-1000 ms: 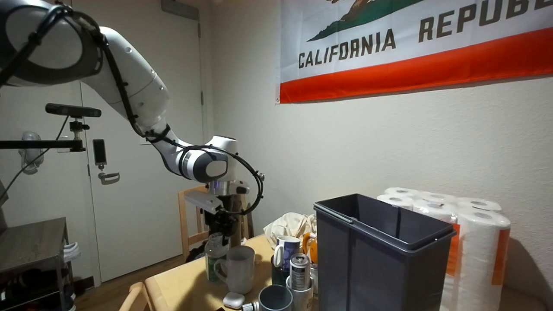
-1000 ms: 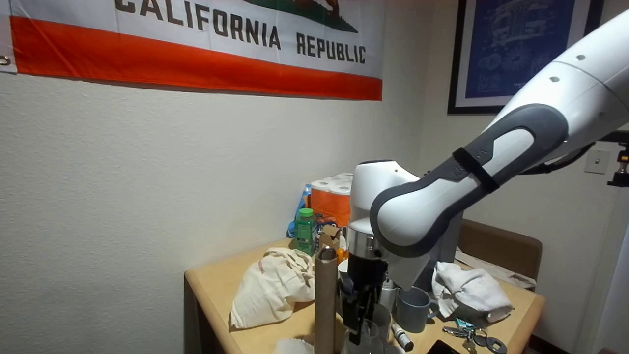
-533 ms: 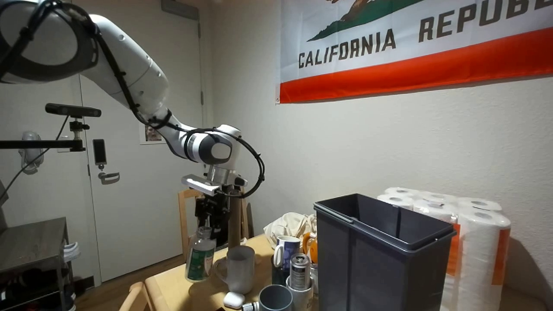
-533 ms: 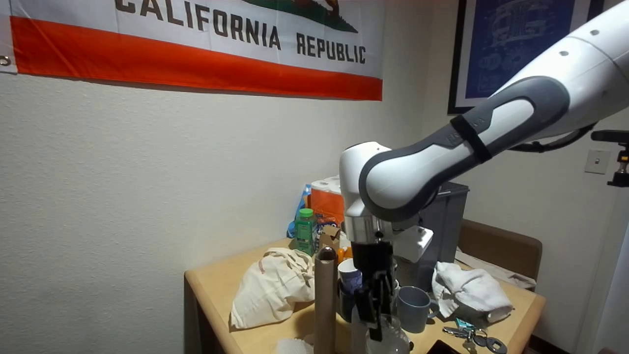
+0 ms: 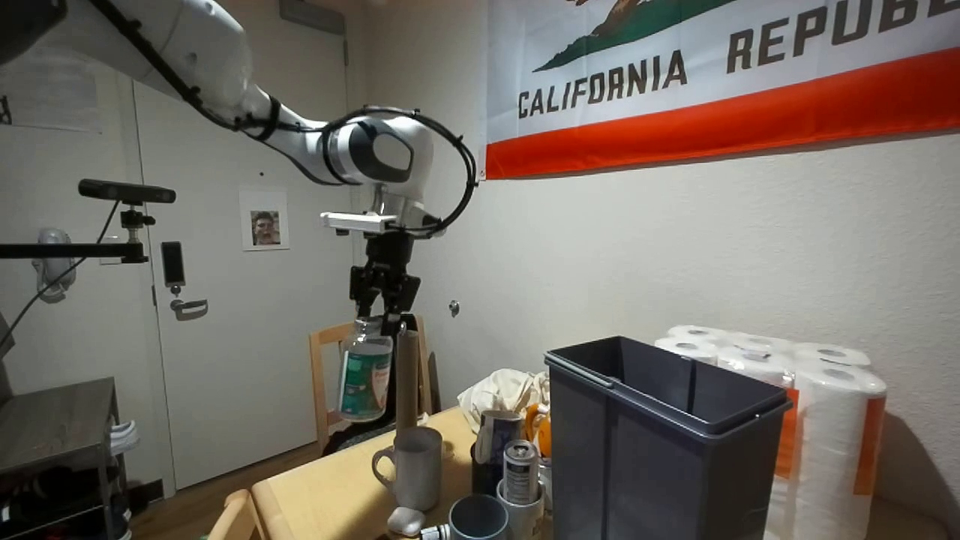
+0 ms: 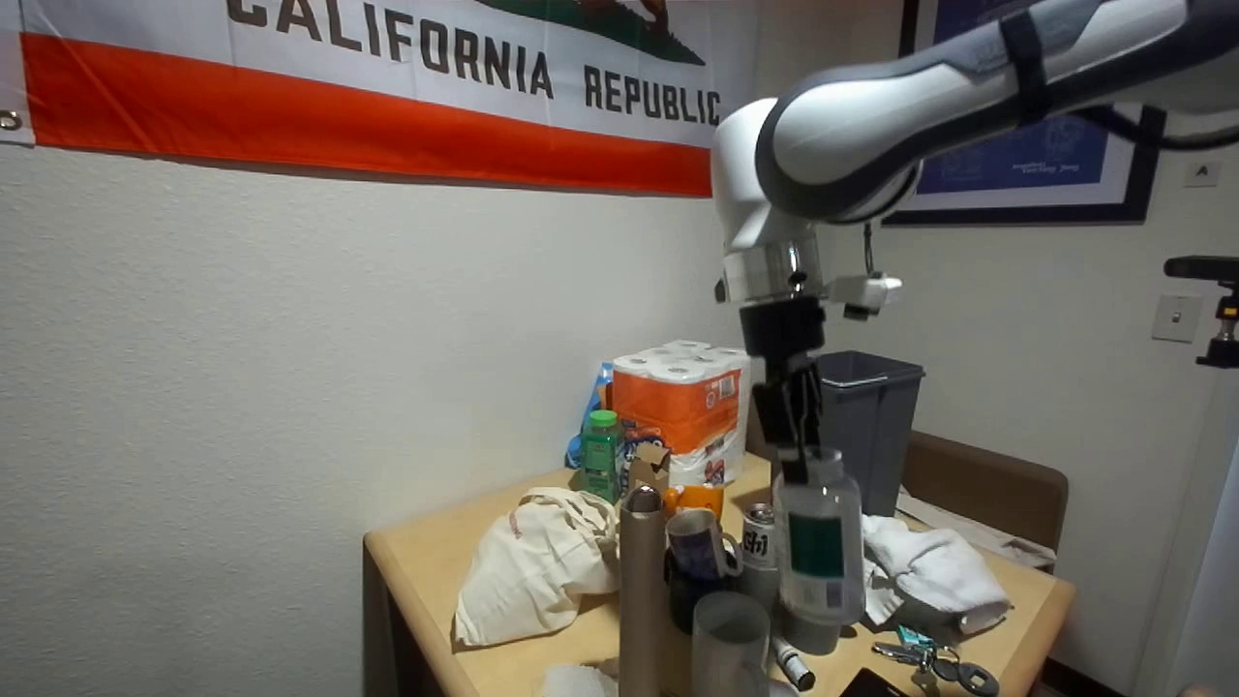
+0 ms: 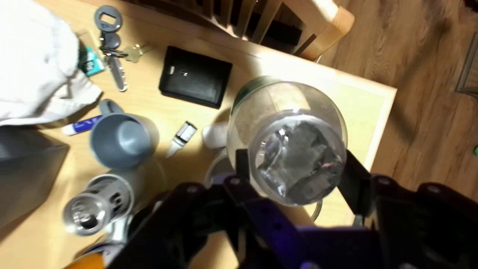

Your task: Pick the bottle on the left and throw it in the landfill bin

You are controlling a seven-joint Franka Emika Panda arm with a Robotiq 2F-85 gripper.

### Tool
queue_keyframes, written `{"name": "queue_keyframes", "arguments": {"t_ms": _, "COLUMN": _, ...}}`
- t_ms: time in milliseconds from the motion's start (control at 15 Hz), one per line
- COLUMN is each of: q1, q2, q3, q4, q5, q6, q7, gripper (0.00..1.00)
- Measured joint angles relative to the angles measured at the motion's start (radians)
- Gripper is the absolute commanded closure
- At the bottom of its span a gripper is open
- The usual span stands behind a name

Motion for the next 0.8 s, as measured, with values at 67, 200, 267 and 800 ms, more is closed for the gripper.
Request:
{"name": "queue_keyframes", "arguments": {"t_ms": 67, "q1": -0.011, "q2": -0.027, "q3": -0.015, "q4": 0.016, "q5": -0.020, "q6": -0.010, "q7": 0.000, "gripper": 0.66}}
{"name": "queue_keyframes", "arguments": {"t_ms": 200, "q1": -0.037, "q2": -0.073, "q3": -0.047, "q4": 0.043, "q5": -0.056, "q6": -0.015, "q7": 0.001, "gripper": 0.66}}
{"name": "queue_keyframes", "arguments": {"t_ms": 267, "q1": -0.051, "q2": -0.092, "q3": -0.062, "q4": 0.054, "q5": -0.072, "q6": -0.014, "q7": 0.002, "gripper": 0.66}}
{"name": "queue_keyframes", "arguments": {"t_ms": 800, "q1": -0.139, "q2": -0.186, "q3": -0.147, "q4": 0.090, "q5": -0.196, "q6": 0.174, "q7": 0.125, "gripper": 0.66}}
